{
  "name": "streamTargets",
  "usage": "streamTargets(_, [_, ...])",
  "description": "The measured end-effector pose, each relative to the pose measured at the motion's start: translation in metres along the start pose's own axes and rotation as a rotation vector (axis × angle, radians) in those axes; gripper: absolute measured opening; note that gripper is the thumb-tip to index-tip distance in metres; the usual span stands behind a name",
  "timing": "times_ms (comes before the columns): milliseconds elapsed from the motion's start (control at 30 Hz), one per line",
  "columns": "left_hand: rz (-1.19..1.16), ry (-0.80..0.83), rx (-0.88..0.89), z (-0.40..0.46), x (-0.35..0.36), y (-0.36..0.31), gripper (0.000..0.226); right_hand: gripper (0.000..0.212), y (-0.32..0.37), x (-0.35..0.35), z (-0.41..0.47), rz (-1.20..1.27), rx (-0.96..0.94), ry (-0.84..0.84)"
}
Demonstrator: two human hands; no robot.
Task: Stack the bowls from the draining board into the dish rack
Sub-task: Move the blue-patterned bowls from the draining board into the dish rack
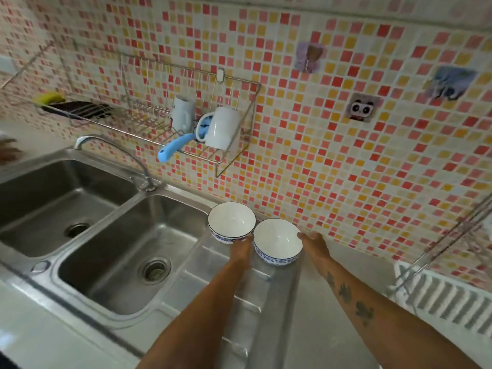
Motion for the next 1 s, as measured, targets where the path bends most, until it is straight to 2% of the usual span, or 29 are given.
streamTargets(67, [-0.063, 0.014, -0.069, -0.001, 0.009, 0.002, 0.043, 0.067, -0.021, 0.01, 0.014, 0.009, 0.077, 0.034])
streamTargets(133, [-0.061, -0.004, -0.098, 0.005, 0.014, 0.009, 0.04, 0.065, -0.035, 0.02, 0.023, -0.02, 0.088, 0.043])
streamTargets(233, [-0.036, -0.01, -0.103, 0.016, 0.022, 0.019, 0.044, 0.063, -0.037, 0.03, 0.017, -0.065, 0.064, 0.04])
streamTargets(367, [-0.061, 0.031, -0.135, 0.02, 0.035, 0.027, 0.06, 0.071, -0.033, 0.037, 0.008, -0.075, 0.065, 0.035])
streamTargets(533, [-0.052, 0.046, -0.063, 0.032, 0.037, 0.036, 0.064, 0.071, -0.036, 0.043, 0.028, 0.052, 0.093, 0.04])
streamTargets(633, [-0.074, 0.042, -0.06, 0.039, 0.037, 0.044, 0.06, 0.068, -0.032, 0.042, 0.009, 0.061, 0.091, 0.043])
streamTargets(767, [-0.095, 0.035, 0.0, 0.047, 0.034, 0.063, 0.049, 0.061, -0.033, 0.03, -0.015, 0.09, 0.052, -0.079])
streamTargets(833, [-0.108, 0.067, 0.055, 0.029, 0.034, 0.05, 0.057, 0.059, -0.031, 0.026, -0.028, 0.171, 0.03, -0.073])
streamTargets(933, [-0.146, 0.094, 0.096, -0.007, 0.034, 0.018, 0.086, 0.058, -0.023, 0.003, -0.059, 0.24, -0.027, -0.093])
streamTargets(967, [-0.164, 0.121, 0.104, -0.03, 0.038, -0.003, 0.079, 0.059, -0.018, -0.01, -0.073, 0.267, -0.05, -0.109])
streamTargets(1000, [-0.165, 0.137, 0.081, -0.05, 0.04, -0.018, 0.062, 0.06, -0.014, -0.024, -0.088, 0.303, -0.079, -0.118])
Point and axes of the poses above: each hand's wrist, its own z-axis towards the middle knuckle, its own x-axis out of the palm, y = z × x, the point moved 8 cm from there along z, towards the middle knuckle, and after that the axes turned 8 degrees about x, right-handed, at the moved point
